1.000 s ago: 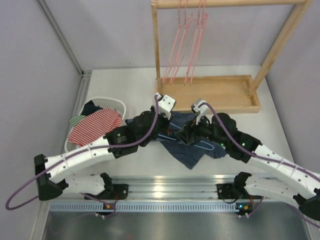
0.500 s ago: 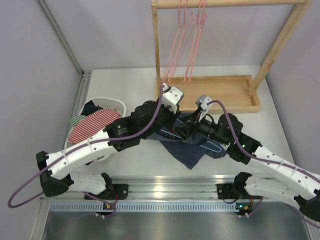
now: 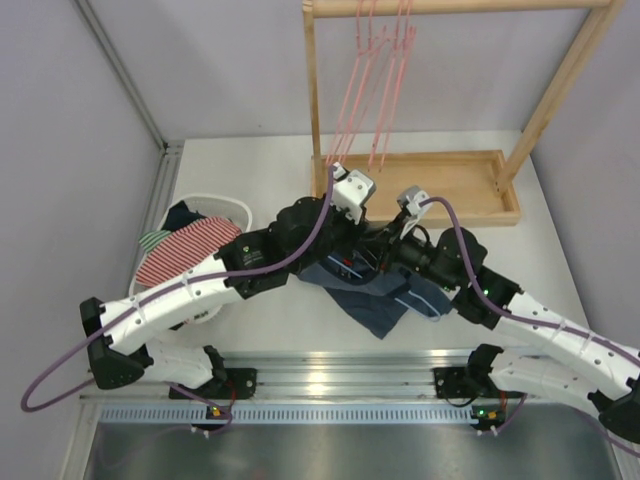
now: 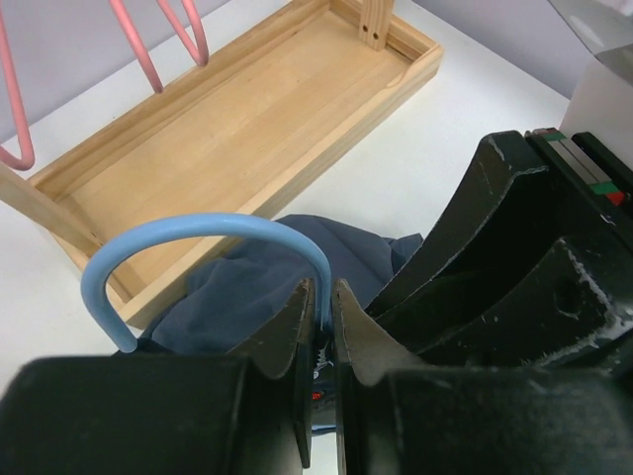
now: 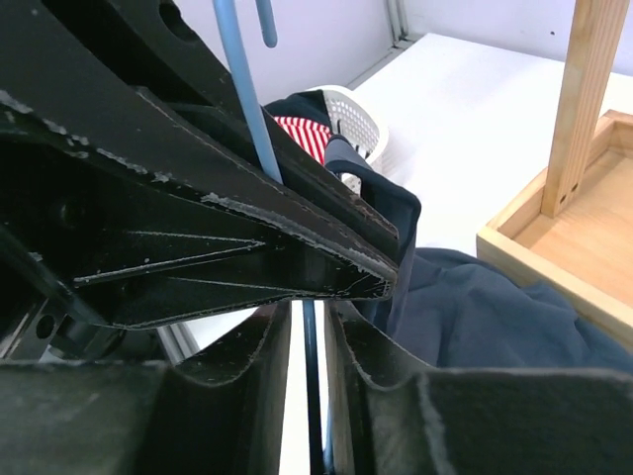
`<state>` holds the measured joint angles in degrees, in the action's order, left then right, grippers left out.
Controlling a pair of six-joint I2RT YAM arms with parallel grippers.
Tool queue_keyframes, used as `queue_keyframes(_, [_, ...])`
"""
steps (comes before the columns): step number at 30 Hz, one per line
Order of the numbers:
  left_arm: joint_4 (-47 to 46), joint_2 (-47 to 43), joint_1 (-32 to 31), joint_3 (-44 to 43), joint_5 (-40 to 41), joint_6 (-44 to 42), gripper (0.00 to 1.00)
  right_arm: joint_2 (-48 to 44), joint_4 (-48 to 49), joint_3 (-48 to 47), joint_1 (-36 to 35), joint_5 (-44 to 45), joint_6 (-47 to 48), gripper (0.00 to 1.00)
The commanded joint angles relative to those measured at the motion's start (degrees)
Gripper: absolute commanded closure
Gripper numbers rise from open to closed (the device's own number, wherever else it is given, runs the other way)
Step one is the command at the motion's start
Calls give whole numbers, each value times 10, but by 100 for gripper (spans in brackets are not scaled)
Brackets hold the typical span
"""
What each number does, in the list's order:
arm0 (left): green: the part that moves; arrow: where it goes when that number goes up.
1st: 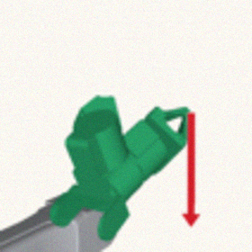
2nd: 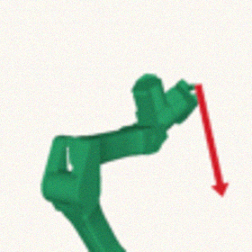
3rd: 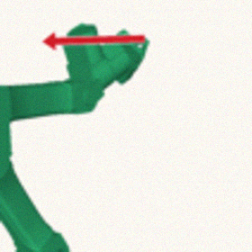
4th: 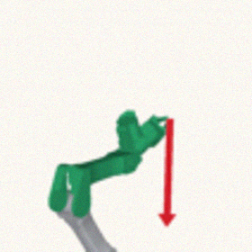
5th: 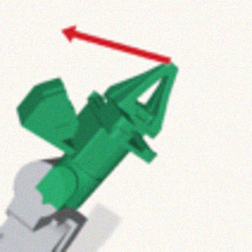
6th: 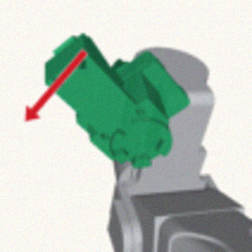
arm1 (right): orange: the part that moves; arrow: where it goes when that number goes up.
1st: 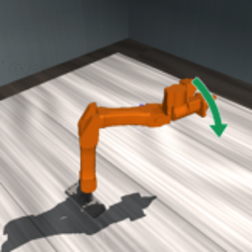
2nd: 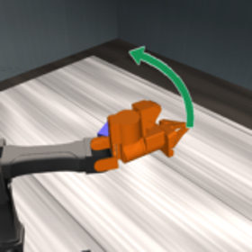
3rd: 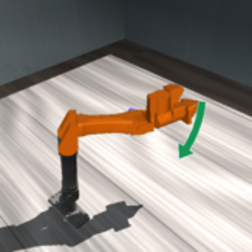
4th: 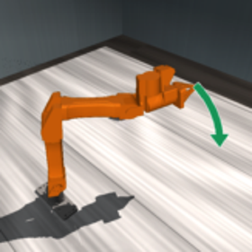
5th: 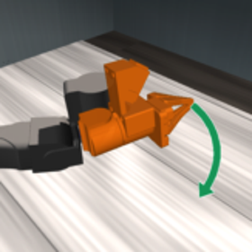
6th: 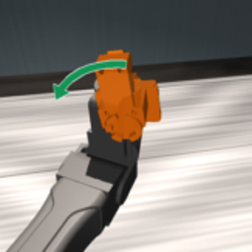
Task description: Place the tank top on the hanger
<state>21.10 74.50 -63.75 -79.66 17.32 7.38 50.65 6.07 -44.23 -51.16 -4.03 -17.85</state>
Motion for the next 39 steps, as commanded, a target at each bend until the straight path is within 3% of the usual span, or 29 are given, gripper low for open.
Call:
queue_keyframes(1, [-61,2,-1,-41,-12,20,100,-7,45,4,-4,3,-5,79])
queue_keyframes(5, [-67,-5,-1,-39,0,21,100,-9,42,4,-5,11,-12,75])
queue_keyframes(12, [-73,-15,-2,-36,14,18,100,-12,1,-9,-5,12,-7,94])
queue_keyframes(14, [-74,-14,-2,-36,14,17,100,-7,-29,-23,-5,6,2,87])
queue_keyframes(18, [-81,-16,-2,-31,20,18,100,-13,-35,-16,-6,10,2,84])
queue_keyframes(22, [-86,-16,-2,-30,22,12,100,-27,-44,-5,-6,17,-2,90])
queue_keyframes(26, [-87,-17,-2,-30,27,11,100,-35,-57,-5,-5,22,4,78])
queue_keyframes(29, [-90,-15,-2,-30,19,15,100,-36,-52,-3,-6,18,2,99])
queue_keyframes(32, [-98,-19,-2,-25,32,16,99,-35,-55,-4,-5,16,-2,100])
queue_keyframes(35, [-101,-22,-2,-23,35,16,92,-52,-49,5,-6,15,-2,100])
queue_keyframes(36, [-102,-21,-2,-23,36,18,79,-63,-50,6,-6,16,-1,100])
queue_keyframes(39, [-103,-21,-2,-21,39,19,64,-80,-60,5,-6,23,0,100])
